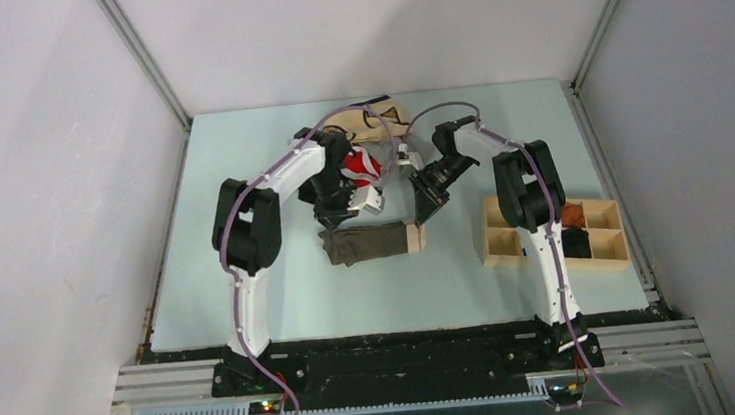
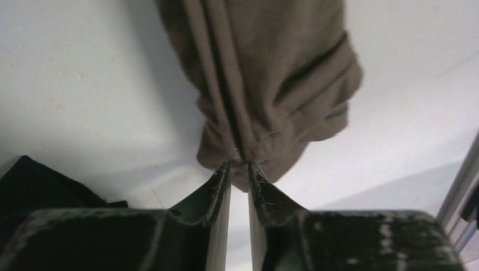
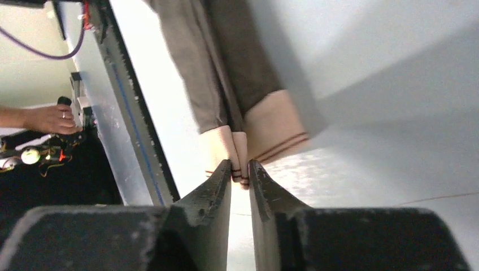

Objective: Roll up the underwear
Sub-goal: Fold the underwear at the center of the board.

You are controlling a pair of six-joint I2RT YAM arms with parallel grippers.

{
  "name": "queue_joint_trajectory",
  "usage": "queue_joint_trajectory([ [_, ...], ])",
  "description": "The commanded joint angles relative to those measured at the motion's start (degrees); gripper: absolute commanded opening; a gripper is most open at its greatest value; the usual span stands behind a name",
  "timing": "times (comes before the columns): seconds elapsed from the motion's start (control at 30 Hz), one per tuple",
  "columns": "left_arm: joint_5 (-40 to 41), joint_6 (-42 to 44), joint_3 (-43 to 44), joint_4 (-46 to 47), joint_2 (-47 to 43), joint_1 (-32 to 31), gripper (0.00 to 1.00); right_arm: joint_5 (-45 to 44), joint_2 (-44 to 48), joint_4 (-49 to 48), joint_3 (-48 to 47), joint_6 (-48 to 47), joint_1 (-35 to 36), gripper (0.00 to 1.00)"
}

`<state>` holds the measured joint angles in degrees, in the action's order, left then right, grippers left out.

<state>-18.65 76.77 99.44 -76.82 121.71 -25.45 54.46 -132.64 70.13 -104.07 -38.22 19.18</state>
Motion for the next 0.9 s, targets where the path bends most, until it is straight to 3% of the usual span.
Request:
queue_joint_trajectory([
  [0.0, 4.56, -4.71, 1.40, 6.02, -0.58, 1.09, 0.26, -3.03, -2.08, -1.75, -4.37, 5.46, -0.76, 0.29],
  [0.2, 4.84, -10.69, -5.47, 18.74, -7.26, 1.97, 0.33, -1.93, 3.03, -5.07, -3.20, 10.14, -1.37, 0.54],
  [0.37, 3.87, -16.75, -8.37, 20.59, -13.04, 2.02, 0.38, -3.52, 10.15, -7.41, 1.37, 11.93, -2.50, 0.63],
  [0.43, 3.50, -22.20, -11.07, 23.87, -16.74, 2.07, 0.42, -5.81, 14.70, -12.65, 6.78, 15.73, -3.16, 0.67],
  [0.53, 3.81, -40.44, -16.03, 32.47, -21.54, 2.54, 0.45, -8.80, 21.34, -24.99, 19.45, 21.14, -3.91, 0.75],
  [0.7, -2.24, -69.85, -23.51, 41.44, -27.32, 5.56, 0.55, -8.46, 21.48, -28.79, 23.27, 28.35, -3.95, 0.81],
  [0.87, -5.84, -73.00, -31.87, 45.84, -27.40, 6.21, 0.58, -7.93, 18.79, -28.49, 22.40, 25.65, -1.26, 0.81],
])
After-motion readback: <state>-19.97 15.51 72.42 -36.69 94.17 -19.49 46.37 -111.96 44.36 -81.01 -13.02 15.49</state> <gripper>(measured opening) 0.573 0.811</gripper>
